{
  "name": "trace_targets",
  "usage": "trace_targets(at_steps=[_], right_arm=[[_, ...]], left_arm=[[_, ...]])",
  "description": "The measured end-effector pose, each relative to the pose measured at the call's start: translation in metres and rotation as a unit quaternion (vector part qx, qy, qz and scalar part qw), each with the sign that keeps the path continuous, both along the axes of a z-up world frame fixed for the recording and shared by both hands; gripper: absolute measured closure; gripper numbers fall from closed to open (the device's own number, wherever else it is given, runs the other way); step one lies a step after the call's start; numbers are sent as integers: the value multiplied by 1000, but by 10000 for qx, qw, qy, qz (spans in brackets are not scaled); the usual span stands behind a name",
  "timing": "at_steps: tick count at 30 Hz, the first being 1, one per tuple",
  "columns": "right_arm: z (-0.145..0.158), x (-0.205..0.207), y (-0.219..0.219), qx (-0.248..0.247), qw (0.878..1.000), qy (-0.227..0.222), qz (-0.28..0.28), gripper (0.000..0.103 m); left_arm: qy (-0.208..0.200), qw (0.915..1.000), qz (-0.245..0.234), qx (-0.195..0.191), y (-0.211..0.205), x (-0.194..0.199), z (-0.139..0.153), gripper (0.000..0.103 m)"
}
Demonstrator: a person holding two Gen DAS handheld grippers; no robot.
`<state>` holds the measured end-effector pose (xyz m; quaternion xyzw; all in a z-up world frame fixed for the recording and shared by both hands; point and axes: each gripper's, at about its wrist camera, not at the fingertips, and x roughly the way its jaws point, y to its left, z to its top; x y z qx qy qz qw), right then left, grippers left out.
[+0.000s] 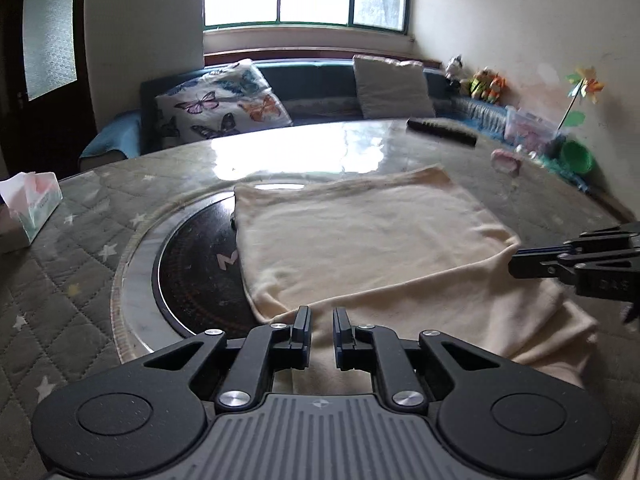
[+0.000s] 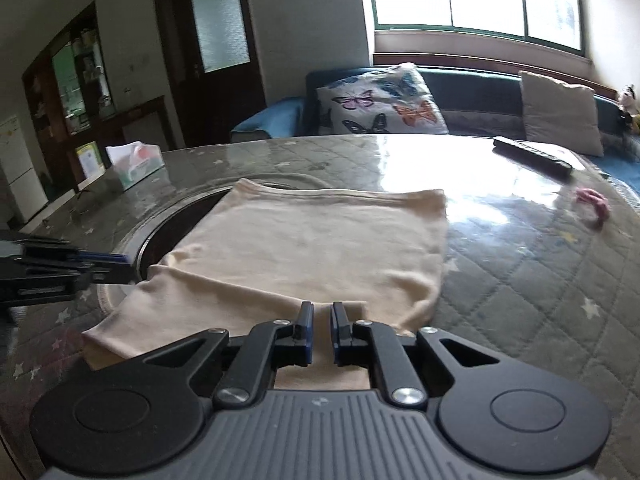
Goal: Fold clothes
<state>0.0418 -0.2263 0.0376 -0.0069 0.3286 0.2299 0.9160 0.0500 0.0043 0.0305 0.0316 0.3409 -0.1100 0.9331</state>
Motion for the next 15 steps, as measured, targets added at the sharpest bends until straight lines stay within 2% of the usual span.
trace_targets(at_steps=[4, 8, 15], right_arm=[[-11, 3, 4, -42, 9999, 162, 27, 94], [-17, 4, -1, -65, 9996, 287, -19, 94], [-7, 4, 5, -19, 9999, 71, 146, 94]], left_arm=[[137, 9993, 243, 263, 7, 6, -14, 91], [113, 9989, 430, 169, 20, 4, -11, 91], [-78, 9999, 65, -11, -1, 7, 3, 90]])
